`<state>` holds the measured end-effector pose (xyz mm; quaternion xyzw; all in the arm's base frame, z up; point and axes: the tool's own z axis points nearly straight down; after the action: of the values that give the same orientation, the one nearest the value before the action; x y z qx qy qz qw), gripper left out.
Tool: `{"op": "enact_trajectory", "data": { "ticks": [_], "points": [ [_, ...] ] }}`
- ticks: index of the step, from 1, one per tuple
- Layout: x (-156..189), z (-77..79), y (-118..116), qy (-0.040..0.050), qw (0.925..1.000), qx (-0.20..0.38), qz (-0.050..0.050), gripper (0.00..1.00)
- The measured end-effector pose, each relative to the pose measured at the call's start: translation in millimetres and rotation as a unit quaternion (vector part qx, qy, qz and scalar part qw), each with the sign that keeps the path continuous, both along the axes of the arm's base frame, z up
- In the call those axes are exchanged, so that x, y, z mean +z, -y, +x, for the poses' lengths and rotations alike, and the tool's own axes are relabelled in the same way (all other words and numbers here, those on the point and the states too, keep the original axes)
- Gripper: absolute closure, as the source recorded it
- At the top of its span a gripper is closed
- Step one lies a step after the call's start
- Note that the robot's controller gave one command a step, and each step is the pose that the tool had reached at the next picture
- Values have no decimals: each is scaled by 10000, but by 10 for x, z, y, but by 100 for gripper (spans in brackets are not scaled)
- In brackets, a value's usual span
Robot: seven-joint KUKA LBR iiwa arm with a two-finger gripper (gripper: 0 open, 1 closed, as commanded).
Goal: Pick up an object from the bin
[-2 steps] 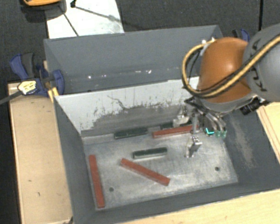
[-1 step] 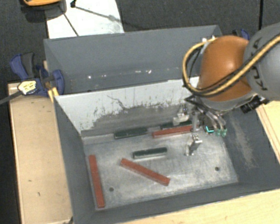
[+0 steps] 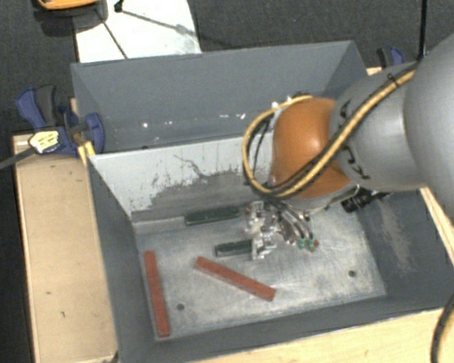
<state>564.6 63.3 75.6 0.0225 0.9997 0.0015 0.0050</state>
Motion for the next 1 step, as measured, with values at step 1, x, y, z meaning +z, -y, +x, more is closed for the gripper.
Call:
{"op": "enact_trajectory", "data": {
  "ticks": [1],
  "points": [
    [0, 0, 0, 0, 10000, 1, 0, 100]
  ]
}}
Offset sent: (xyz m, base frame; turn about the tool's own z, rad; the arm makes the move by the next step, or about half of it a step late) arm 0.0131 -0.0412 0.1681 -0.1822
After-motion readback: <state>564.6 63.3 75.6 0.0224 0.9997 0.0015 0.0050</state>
